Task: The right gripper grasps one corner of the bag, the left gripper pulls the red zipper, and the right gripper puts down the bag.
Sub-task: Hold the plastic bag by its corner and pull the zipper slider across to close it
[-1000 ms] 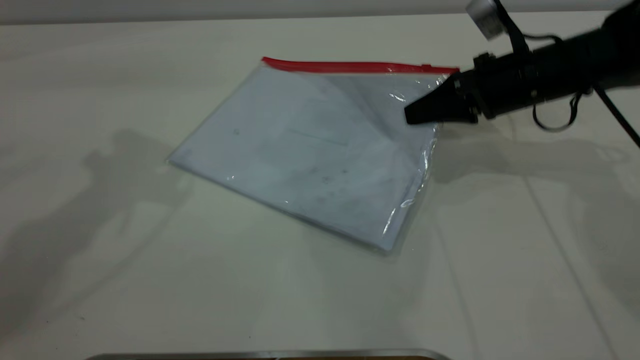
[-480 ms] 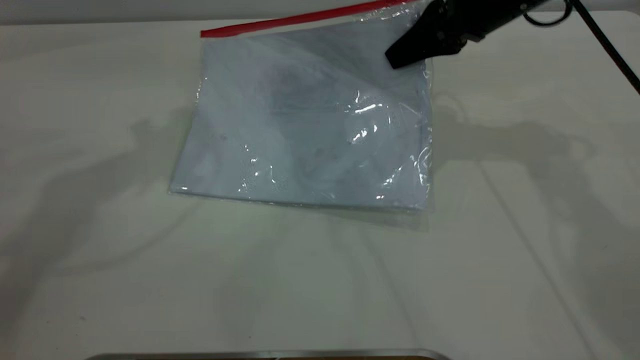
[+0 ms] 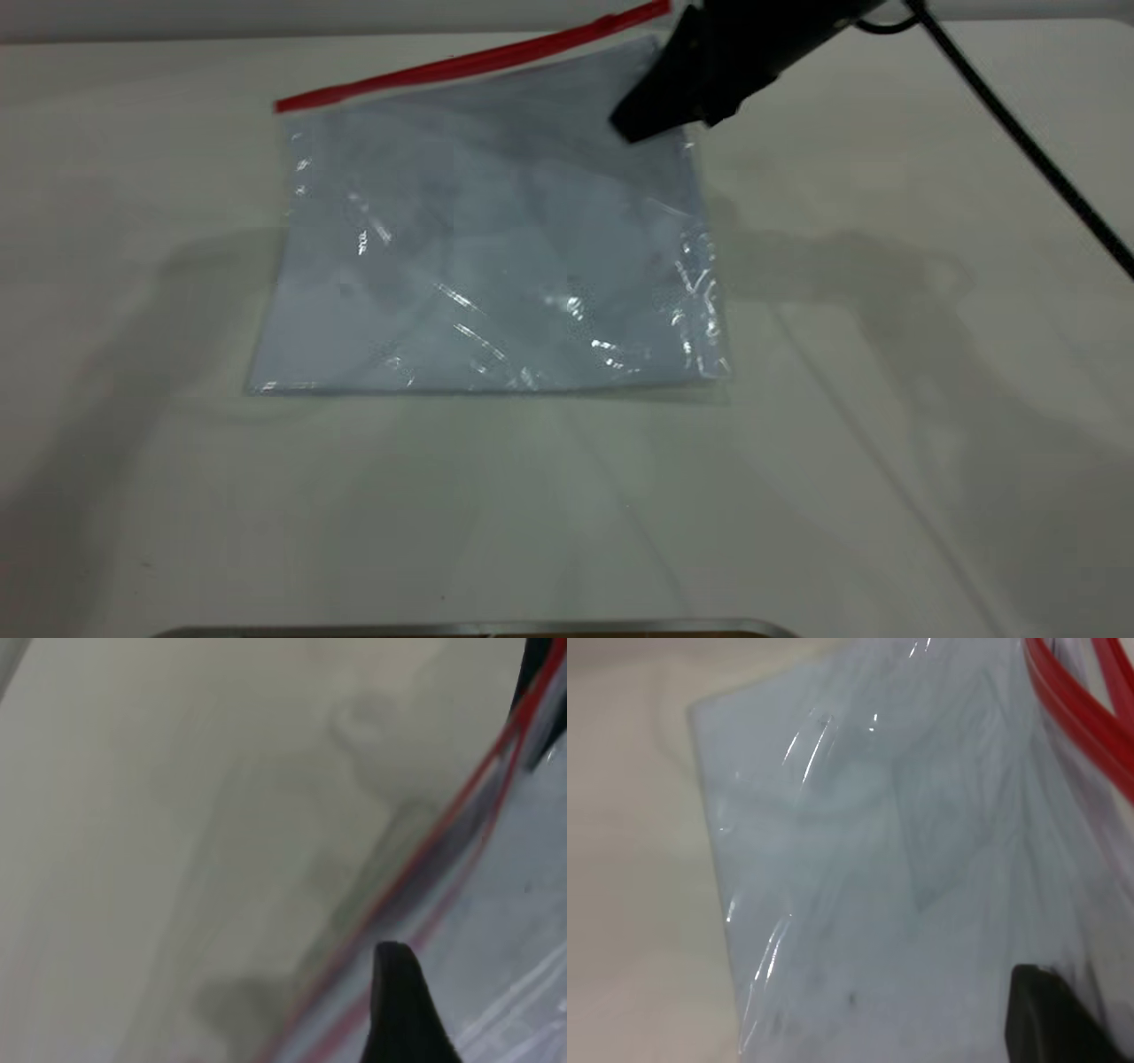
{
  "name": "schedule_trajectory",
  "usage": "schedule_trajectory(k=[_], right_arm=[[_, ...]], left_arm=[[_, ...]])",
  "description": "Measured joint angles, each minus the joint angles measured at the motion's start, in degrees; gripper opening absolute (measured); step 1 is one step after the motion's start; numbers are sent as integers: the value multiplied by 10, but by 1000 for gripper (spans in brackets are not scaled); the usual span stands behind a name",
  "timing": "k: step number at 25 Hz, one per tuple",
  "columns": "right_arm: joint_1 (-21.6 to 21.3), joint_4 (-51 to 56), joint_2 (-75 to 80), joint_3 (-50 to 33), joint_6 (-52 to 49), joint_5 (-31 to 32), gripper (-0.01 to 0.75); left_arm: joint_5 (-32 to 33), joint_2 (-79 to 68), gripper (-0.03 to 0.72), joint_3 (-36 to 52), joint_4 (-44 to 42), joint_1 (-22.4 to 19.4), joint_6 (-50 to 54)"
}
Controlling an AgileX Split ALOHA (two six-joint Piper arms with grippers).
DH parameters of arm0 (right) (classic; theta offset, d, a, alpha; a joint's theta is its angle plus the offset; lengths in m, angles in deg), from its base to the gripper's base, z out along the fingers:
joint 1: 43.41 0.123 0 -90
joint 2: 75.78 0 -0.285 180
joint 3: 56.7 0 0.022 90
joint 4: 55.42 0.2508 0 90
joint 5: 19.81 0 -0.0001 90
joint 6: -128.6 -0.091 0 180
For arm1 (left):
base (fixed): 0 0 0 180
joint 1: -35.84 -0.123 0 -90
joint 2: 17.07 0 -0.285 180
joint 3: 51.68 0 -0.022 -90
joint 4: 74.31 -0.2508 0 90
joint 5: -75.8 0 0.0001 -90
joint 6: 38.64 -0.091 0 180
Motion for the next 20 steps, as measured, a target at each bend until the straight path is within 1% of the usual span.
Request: schedule_trajectory(k=[4, 7, 11, 14, 20], right_arm=[[15, 13, 0, 0, 19, -3, 34], [17, 39, 0, 0, 41, -1, 34], [17, 80, 0, 0, 72, 16, 34], [17, 104, 0, 0, 90, 29, 34], [17, 120, 0, 0, 105, 38, 34]], left_arm=[[12, -31, 504, -28, 0, 24, -48], [12, -46, 502, -39, 0, 42, -79], [10, -55, 502, -43, 0, 62, -91], [7, -56, 501, -49, 0, 69, -93], [7, -56, 499, -50, 0, 70, -95]])
